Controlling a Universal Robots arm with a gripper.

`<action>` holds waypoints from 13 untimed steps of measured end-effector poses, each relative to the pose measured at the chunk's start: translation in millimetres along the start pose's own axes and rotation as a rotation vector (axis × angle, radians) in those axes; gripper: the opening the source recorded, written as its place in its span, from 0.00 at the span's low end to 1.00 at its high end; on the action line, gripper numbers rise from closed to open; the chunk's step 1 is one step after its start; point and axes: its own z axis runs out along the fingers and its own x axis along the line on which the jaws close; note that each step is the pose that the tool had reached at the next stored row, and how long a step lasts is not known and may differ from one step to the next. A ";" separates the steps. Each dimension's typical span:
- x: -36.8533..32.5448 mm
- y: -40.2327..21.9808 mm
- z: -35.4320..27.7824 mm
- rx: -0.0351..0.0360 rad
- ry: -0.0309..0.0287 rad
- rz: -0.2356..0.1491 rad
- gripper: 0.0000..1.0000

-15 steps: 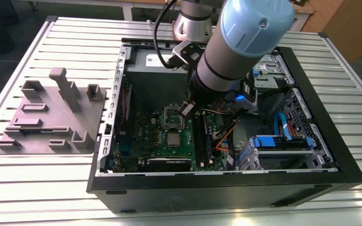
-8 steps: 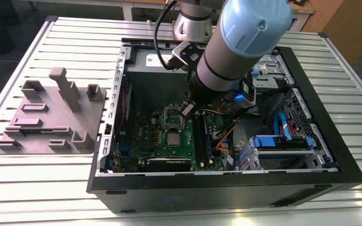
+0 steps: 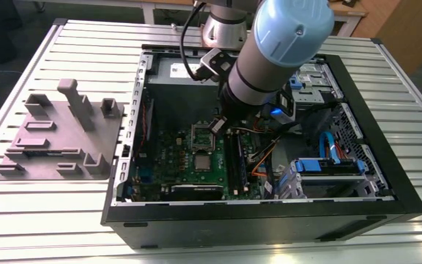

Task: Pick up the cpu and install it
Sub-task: 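Close the cpu cover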

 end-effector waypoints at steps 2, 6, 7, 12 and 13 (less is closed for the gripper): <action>-1.0 0.6 1.7 -0.0022 -0.0024 0.000 0.11; -1.1 0.5 3.7 -0.0195 -0.0215 -0.003 0.11; -1.0 0.4 4.2 -0.0272 -0.0299 -0.004 0.11; -0.8 -0.2 6.5 -0.0493 -0.0542 -0.008 0.11; -0.8 -0.3 7.0 -0.0501 -0.0552 -0.008 0.11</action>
